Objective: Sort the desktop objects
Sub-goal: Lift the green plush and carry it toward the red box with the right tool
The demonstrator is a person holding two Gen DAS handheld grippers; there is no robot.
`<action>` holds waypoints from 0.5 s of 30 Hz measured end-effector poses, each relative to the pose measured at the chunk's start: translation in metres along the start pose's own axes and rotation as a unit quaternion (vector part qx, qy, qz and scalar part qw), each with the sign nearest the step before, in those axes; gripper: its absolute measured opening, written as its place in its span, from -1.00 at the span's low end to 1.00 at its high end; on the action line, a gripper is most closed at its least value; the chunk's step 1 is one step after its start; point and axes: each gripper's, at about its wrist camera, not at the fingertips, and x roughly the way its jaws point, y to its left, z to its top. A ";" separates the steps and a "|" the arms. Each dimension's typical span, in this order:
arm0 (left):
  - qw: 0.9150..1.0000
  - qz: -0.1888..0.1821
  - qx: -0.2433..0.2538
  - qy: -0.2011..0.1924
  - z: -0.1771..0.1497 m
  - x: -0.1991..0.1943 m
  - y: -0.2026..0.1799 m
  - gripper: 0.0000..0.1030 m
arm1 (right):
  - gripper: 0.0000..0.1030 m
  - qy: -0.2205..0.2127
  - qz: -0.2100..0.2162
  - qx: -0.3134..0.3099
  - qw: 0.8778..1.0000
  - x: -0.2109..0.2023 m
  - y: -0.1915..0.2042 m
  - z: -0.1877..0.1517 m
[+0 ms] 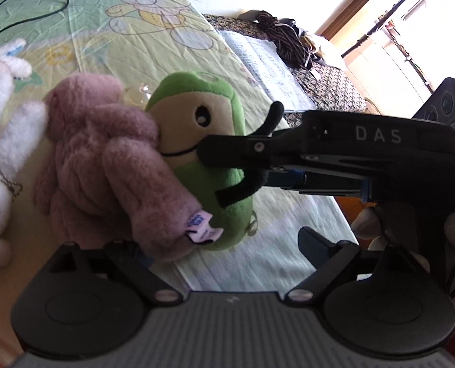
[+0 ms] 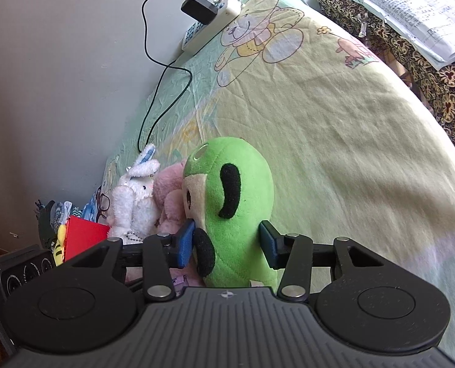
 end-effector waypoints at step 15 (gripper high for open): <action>1.000 -0.021 -0.001 0.002 -0.032 -0.031 0.002 0.82 | -0.08 -0.014 -0.050 0.020 0.998 -0.056 -0.015 -0.050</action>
